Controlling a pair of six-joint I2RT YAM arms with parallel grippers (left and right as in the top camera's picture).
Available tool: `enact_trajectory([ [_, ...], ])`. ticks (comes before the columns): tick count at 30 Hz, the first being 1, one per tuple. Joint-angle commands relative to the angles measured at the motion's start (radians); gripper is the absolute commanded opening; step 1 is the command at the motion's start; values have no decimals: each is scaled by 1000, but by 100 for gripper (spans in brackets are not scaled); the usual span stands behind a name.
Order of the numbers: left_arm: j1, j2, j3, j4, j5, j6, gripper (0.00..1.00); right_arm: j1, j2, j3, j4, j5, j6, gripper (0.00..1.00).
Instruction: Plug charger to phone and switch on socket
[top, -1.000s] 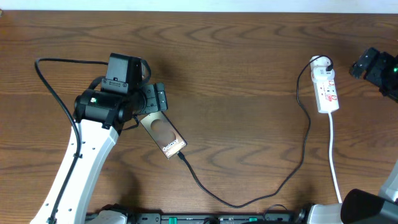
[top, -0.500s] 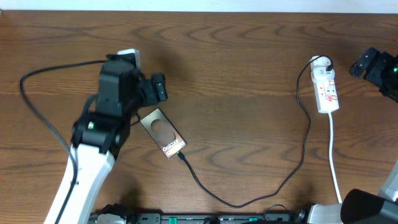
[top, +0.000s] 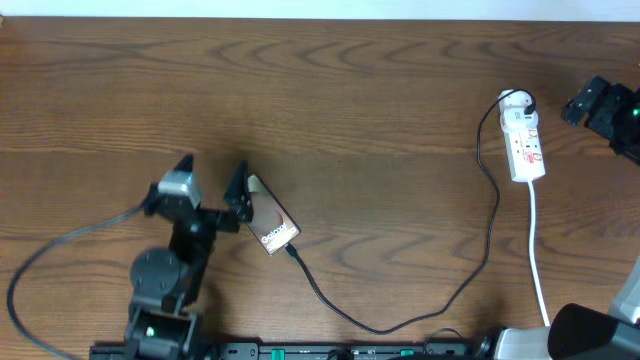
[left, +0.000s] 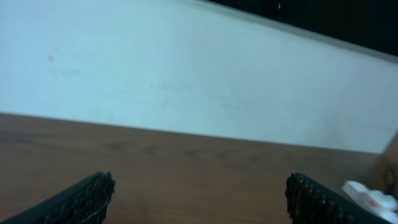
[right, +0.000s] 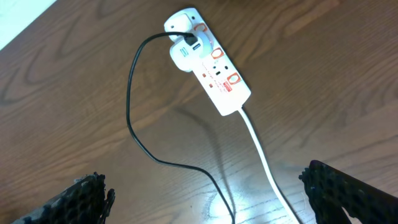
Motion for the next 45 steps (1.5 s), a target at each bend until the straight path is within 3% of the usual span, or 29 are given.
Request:
enact_trajectory([
  [1, 48, -115, -95, 12, 5, 46, 91, 5, -5, 3, -2, -2, 11, 99],
  [7, 182, -316, -269, 11, 122, 45, 91, 5, -5, 3, -2, -2, 11, 99],
  [20, 250, -481, -272, -380, 128, 51, 91, 5, -5, 3, -2, -2, 11, 99],
  [45, 250, -478, -272, -386, 119, 79, 91, 5, -5, 3, -2, -2, 11, 99],
])
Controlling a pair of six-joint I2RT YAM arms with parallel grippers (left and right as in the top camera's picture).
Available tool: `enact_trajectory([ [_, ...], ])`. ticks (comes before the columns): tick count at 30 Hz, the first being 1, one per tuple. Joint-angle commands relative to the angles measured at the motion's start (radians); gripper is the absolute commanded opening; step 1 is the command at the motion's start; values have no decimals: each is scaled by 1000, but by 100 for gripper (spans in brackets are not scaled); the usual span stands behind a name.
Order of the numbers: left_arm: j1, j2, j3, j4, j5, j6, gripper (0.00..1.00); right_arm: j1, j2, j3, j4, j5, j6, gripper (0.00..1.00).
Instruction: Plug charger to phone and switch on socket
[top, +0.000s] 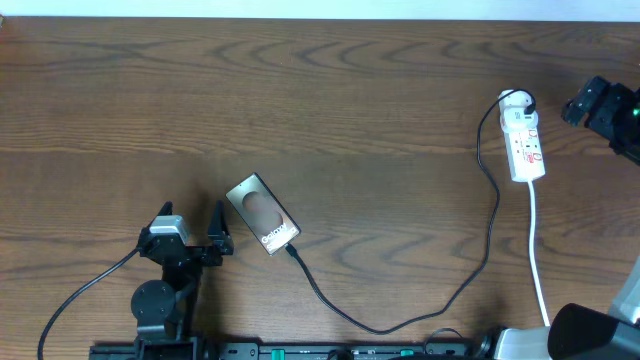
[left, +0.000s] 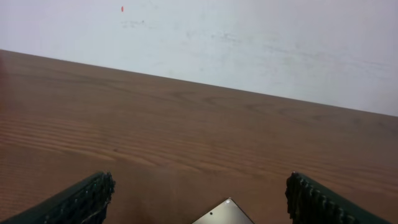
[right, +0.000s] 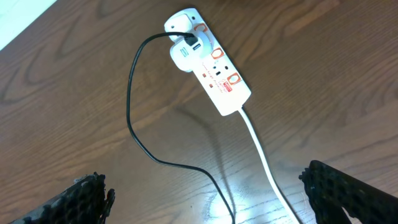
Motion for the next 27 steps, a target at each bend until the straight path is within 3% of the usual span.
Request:
enact_trajectory([
  [1, 5, -8, -8, -50, 15, 16, 91, 5, -5, 3, -2, -2, 11, 99],
  [27, 5, -8, -8, -50, 15, 16, 91, 5, -9, 3, 35, 10, 15, 99],
])
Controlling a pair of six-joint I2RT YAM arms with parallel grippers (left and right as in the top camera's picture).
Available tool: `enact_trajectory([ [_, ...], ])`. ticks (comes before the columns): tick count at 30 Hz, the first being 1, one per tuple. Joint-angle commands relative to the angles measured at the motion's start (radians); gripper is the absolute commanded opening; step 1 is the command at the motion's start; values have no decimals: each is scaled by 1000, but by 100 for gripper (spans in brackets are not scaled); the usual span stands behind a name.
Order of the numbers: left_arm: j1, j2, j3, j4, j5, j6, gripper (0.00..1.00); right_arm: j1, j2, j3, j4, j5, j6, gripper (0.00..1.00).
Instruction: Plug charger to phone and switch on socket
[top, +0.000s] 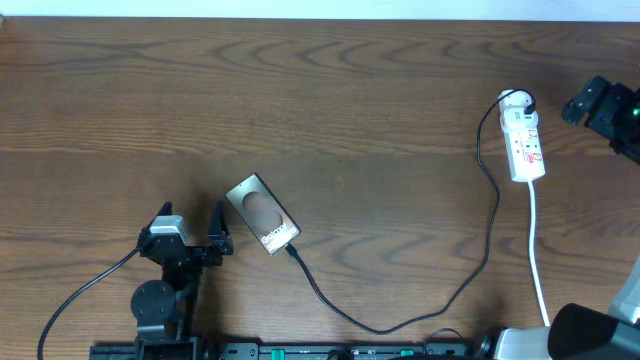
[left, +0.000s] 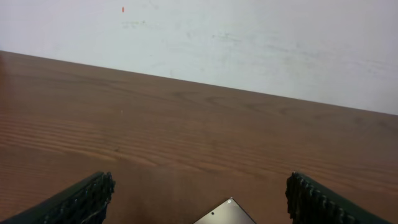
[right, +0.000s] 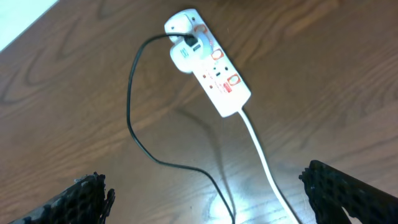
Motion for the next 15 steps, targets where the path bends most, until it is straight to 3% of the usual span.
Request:
enact_trajectory([
  [1, 5, -8, -8, -48, 17, 9, 91, 9, -9, 2, 29, 0, 19, 99],
  [7, 5, -8, -8, -48, 18, 9, 91, 93, -57, -78, 145, -5, 78, 99],
  [15, 5, -8, -8, -48, 18, 9, 91, 282, -277, -515, 663, 23, 94, 99],
])
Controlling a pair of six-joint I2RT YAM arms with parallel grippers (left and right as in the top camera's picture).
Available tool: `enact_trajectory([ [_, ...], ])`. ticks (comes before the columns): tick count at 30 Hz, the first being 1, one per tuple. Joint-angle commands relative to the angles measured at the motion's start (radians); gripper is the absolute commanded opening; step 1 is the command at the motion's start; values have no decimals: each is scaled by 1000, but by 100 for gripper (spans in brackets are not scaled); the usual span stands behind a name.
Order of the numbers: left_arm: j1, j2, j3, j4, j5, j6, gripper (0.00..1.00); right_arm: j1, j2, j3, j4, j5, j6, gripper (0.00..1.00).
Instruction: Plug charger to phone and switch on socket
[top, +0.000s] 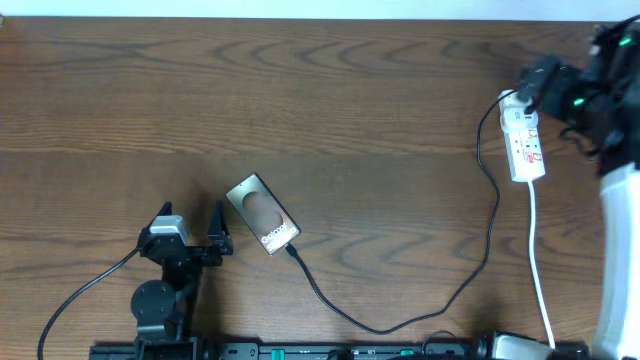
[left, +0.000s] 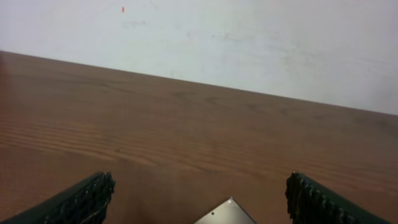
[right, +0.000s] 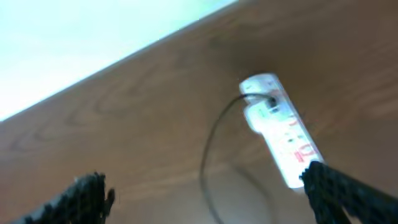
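The phone (top: 262, 215) lies flat left of centre with the black charger cable (top: 470, 285) joined to its near end. That cable runs to the white power strip (top: 523, 140) at the far right. Just left of the phone my left gripper (top: 193, 218) stands open, and the left wrist view shows only a phone corner (left: 227, 213) between its wide-apart fingers (left: 81, 199). My right gripper (top: 557, 90) hovers open over the strip's far end. In the blurred right wrist view the strip (right: 280, 127) lies ahead, near the right finger (right: 342, 193).
The white lead (top: 540, 270) from the power strip runs to the table's near edge. The left arm's own black cable (top: 70, 275) loops at the near left. A pale wall (left: 199, 37) rises behind the table's far edge.
My right gripper has moved in from the table's right edge to above the far end of the power strip, and its view is now blurred. The left gripper and phone are unchanged.
First my left gripper stood open right against the phone's left side, with the cable joined to the phone. Then it sat lower and nearer, clear of the phone, and stayed there. The right gripper waited open at the right edge, and now hangs over the strip.
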Motion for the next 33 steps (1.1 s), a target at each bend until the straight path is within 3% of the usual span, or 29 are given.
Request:
enact_trajectory([
  [1, 5, -8, -9, -47, 18, 9, 91, 74, -133, -214, 167, 33, 18, 99],
  [10, 5, -8, -9, -47, 18, 9, 91, 154, -499, -866, 818, 46, 18, 99],
  [17, 5, -8, -9, -47, 18, 9, 91, 154, -803, -1294, 1105, 101, 18, 99],
  [22, 5, -8, -9, -47, 18, 9, 91, 154, -982, -1487, 1160, 140, 18, 99],
  [33, 5, -8, -9, -47, 18, 9, 91, 161, -1196, -1482, 869, 237, 18, 99],
])
